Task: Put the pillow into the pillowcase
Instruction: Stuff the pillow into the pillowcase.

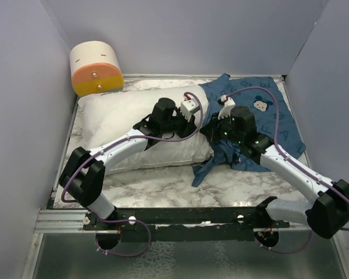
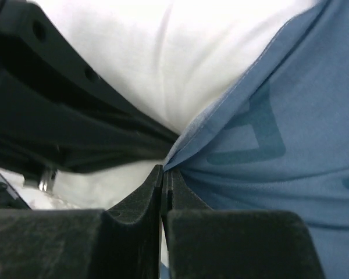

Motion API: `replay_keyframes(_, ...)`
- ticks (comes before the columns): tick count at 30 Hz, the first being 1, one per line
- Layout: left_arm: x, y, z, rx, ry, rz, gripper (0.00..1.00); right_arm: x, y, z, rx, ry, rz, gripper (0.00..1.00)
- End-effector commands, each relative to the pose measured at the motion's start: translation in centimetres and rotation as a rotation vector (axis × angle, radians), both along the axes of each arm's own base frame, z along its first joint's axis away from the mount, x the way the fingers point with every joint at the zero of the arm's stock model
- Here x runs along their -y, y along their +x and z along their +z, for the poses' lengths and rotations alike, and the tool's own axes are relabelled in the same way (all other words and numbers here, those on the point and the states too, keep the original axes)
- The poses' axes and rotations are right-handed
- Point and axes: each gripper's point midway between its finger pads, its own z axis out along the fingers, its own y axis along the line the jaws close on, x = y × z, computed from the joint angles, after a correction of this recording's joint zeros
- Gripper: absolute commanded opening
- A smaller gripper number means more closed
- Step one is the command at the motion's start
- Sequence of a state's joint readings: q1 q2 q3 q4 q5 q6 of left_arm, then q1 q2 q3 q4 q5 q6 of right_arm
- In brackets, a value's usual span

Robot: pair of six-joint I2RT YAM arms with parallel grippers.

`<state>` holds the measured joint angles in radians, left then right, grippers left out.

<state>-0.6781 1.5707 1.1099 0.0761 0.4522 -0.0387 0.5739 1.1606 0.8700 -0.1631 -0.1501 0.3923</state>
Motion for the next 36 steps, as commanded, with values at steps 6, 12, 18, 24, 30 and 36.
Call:
replay_keyframes(6,-0.6,-2.4,-2.7,-0.073,0.067,-0.035,0.12,-4.0,2.7,0.8,-0.028,0.109,0.021,0.01)
replay_keyframes(12,-2.8,-0.6,-0.1,0.072,0.089,0.09,0.25,-0.5,-0.2,-3.2,-0.04,0.02,-0.024,0.3)
replay_keyframes(18,-5.5,-0.1,4.5,0.274,0.049,0.19,0.55,1.8,-2.8,0.0,0.088,0.003,0.007,0.64)
replay_keyframes(24,-6.3,-1.9,7.3,0.431,-0.068,0.158,0.9,2.6,-4.7,4.3,0.198,0.097,0.02,0.81)
replay_keyframes(30,-4.7,-7.3,6.2,0.652,-0.059,-0.166,0.89,4.2,-4.4,5.5,0.21,0.129,-0.078,0.9)
replay_keyframes(36,-3.4,-13.3,-2.5,0.982,0.45,-0.446,0.92,4.6,-4.7,4.8,0.187,0.169,-0.104,0.9)
